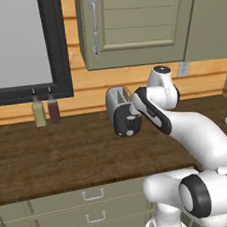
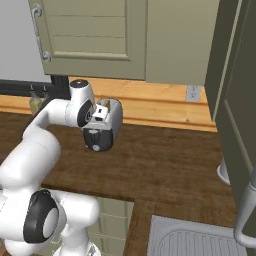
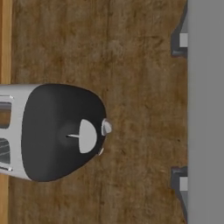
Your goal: Start the toaster. Once the lever pops up, take the bread to the plate on the dining counter.
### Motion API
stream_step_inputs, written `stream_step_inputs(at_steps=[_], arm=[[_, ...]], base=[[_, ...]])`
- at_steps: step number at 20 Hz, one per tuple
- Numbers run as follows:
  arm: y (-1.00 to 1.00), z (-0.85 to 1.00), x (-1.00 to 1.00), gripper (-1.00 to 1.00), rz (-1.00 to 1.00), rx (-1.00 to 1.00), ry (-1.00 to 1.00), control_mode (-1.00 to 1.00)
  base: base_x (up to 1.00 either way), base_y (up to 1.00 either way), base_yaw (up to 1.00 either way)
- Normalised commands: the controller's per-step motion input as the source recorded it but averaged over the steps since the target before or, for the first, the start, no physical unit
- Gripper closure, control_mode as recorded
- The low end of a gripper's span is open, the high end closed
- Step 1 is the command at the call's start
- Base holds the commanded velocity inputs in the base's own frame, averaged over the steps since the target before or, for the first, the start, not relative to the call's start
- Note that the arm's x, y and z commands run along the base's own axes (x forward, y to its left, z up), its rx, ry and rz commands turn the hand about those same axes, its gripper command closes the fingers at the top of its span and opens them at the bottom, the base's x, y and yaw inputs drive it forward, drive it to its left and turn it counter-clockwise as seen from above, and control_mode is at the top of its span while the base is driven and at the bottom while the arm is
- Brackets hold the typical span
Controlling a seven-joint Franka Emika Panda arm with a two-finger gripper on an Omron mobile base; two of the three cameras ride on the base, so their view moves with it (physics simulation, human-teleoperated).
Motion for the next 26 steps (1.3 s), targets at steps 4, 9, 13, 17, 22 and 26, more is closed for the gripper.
stream_step_inputs(at_steps=[4, 9, 13, 17, 22, 26], arm=[[0.00, 0.00, 0.55, -1.00, 0.00, 0.00, -0.06, -1.00], [0.00, -0.02, 0.60, -1.00, 0.00, 0.00, -0.05, -1.00], [0.00, -0.21, 0.25, -1.00, 0.00, 0.00, -0.10, -1.00], [0.01, -0.50, 0.01, -1.00, 0.00, 0.00, -0.07, -1.00], [0.00, -0.43, 0.00, -1.00, 0.00, 0.00, 0.00, -1.00], [0.00, -0.09, 0.00, -1.00, 0.00, 0.00, 0.00, -1.00]], base=[[0.00, 0.00, 0.00], [0.00, 0.00, 0.00], [0.00, 0.00, 0.00], [0.00, 0.00, 0.00], [0.00, 0.00, 0.00], [0.00, 0.00, 0.00]])
